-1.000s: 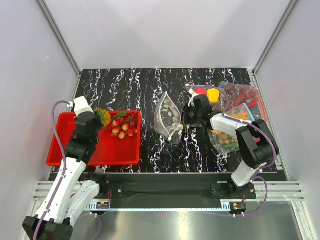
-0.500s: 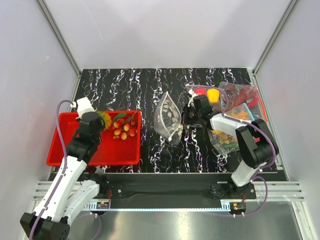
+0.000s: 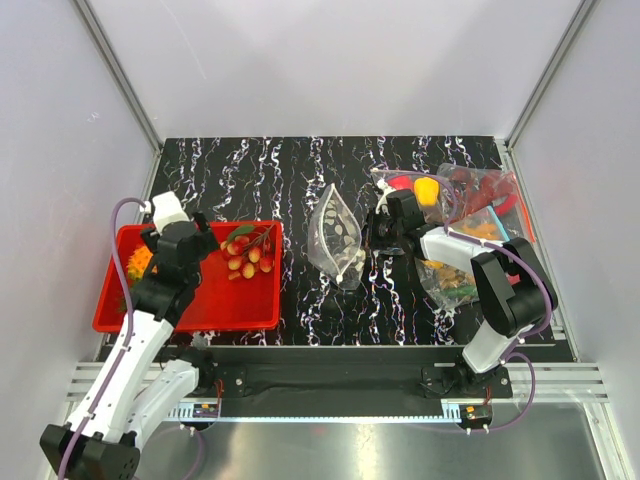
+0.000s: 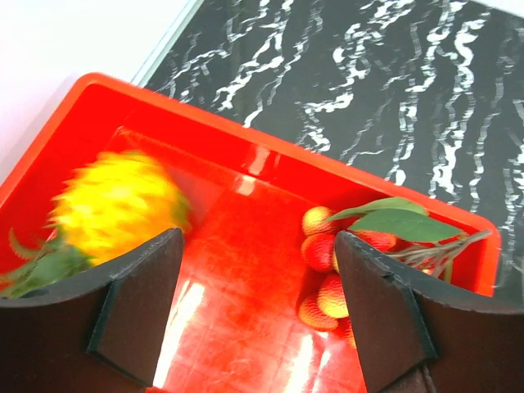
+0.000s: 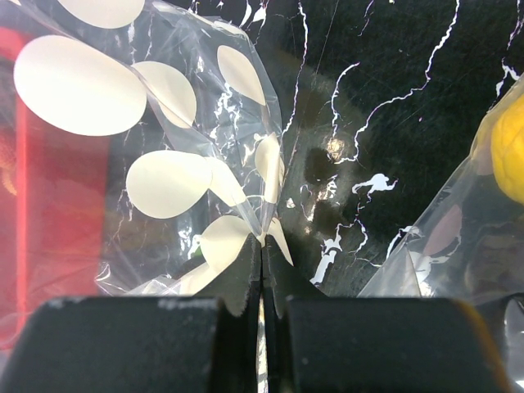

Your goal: Open the zip-top bag and remove the fake food

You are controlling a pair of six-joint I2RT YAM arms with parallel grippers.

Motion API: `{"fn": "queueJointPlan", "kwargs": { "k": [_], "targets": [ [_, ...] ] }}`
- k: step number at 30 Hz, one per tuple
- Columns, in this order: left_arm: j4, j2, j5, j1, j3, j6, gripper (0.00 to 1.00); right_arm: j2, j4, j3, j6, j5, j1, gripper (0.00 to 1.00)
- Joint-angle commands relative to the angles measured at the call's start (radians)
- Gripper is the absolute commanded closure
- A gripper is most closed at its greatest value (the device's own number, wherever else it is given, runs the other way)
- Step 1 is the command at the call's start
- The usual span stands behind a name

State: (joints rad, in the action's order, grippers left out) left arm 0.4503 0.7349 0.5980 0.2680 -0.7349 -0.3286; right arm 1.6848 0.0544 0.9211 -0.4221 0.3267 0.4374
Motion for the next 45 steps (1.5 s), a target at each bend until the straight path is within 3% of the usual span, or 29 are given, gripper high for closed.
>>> {"fn": "queueJointPlan", "kwargs": {
  "k": [1, 5, 12, 18, 24, 31, 39, 45],
  "targets": [
    [-0.120, 0.024, -0.133, 0.010, -0.047, 0.028, 0.19, -0.005, -0.008, 0.018, 0.013, 0.009, -0.006, 1.00],
    [-0.208, 0.086, -0.234, 0.078, -0.067, 0.034, 0.20, -0.007, -0.019, 0.027, 0.013, 0.006, -0.006, 1.00],
    [-0.347, 0.239, -0.207, 0.442, -0.216, 0.085, 0.22, -0.010, -0.031, 0.032, 0.016, 0.005, -0.006, 1.00],
    [-0.447, 0.391, -0.312, 0.624, -0.363, 0.123, 0.23, -0.011, -0.034, 0.030, 0.016, 0.006, -0.005, 1.00],
    [-0.432, 0.561, -0.374, 0.648, -0.452, 0.112, 0.34, -0.025, -0.031, 0.024, 0.014, 0.006, -0.005, 1.00],
    [-0.404, 0.652, -0.426, 0.649, -0.474, 0.079, 0.48, -0.027, -0.033, 0.021, 0.019, 0.003, -0.006, 1.00],
    [-0.268, 0.724, -0.321, 0.648, -0.469, 0.079, 0.50, -0.057, -0.044, 0.015, 0.020, -0.006, -0.006, 1.00],
    [-0.276, 0.730, -0.231, 0.646, -0.374, 0.083, 0.51, -0.115, -0.088, 0.004, 0.029, -0.034, -0.005, 1.00]
  ]
}}
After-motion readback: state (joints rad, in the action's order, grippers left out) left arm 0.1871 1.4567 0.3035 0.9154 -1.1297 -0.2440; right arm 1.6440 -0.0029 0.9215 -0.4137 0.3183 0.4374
